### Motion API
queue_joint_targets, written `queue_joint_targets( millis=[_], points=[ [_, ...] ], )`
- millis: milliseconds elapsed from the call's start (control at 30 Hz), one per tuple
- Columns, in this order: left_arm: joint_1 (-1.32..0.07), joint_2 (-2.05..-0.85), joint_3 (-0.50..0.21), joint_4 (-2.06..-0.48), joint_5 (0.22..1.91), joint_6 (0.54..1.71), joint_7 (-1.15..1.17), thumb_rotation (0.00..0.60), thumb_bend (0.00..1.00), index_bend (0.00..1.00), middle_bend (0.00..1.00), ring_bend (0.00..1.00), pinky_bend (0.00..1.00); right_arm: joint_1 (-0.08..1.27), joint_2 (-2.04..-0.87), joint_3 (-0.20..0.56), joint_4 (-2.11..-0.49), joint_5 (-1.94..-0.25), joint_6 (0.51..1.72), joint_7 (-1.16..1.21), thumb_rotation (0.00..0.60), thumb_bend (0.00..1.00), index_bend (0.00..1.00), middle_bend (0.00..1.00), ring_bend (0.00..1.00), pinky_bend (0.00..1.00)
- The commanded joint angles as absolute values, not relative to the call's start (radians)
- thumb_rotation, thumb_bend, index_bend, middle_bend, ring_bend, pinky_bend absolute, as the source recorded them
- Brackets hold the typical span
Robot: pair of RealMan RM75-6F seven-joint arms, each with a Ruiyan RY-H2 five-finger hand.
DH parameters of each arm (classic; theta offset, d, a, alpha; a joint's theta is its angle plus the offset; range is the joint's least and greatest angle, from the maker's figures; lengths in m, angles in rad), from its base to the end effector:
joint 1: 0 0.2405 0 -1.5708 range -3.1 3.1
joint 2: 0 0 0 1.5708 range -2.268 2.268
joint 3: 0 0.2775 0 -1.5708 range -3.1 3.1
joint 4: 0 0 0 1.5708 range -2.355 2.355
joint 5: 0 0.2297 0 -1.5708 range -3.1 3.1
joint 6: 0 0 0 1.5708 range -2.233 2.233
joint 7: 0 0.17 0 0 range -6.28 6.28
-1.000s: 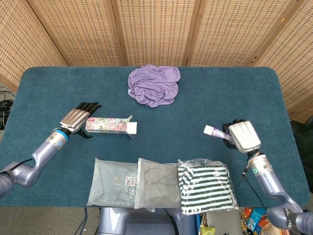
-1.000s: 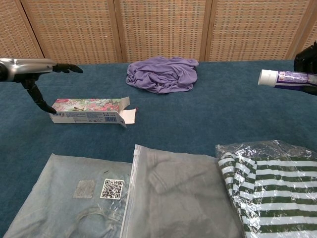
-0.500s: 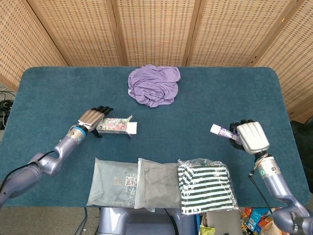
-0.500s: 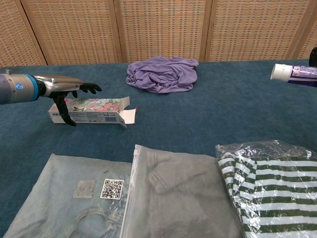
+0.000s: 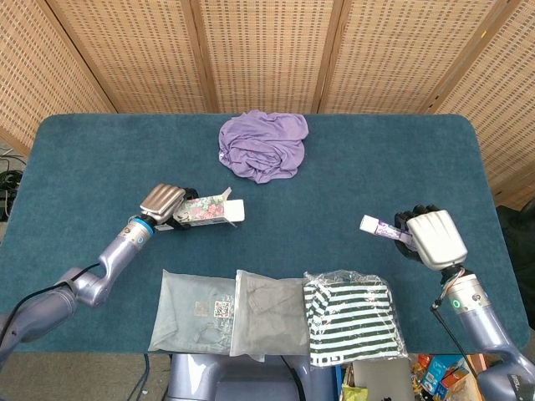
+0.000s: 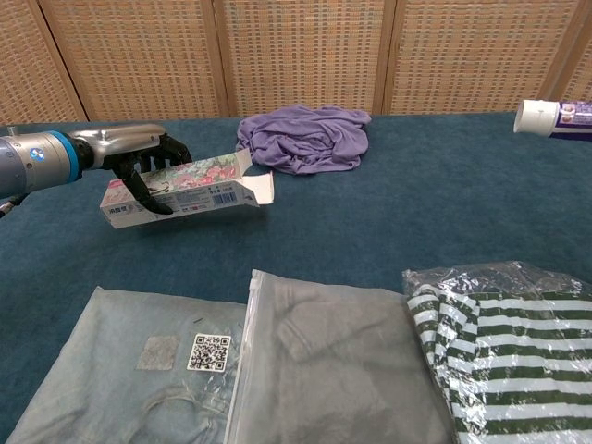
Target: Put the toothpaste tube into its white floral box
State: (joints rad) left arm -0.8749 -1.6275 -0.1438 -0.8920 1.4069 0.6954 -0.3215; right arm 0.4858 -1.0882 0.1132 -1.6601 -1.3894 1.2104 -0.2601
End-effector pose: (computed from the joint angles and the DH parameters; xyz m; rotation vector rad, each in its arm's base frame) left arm -0.2109 0.4785 -0.0395 -1.9098 -1.0519 -0.8708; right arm -0.2430 -0.3413 0.1301 1.7079 -0.6229 0.8519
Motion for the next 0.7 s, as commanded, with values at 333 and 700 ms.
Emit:
queue_joint_targets(
  millis=[333, 700],
  points=[
    [-0.819, -1.59, -0.009, -0.844, 1.745, 1.181, -0.998, 0.6, 0.37, 0.52, 0.51, 0.46, 0.5, 0.518, -0.909, 0.176, -1.898, -1.408, 1.217, -0.455, 0.6, 0.8, 0.58, 0.6, 0.46, 0.47],
    [-0.81, -1.692, 0.025, -0.572, 1.813, 1.469, -1.13, 0.6, 0.51, 0.52, 0.51, 0.46, 0.53, 0.562, -0.726, 0.237, -2.088, -1.392, 1.165, -0.548, 0.6, 0.8, 0.58, 0.6, 0.46, 0.47]
  ],
)
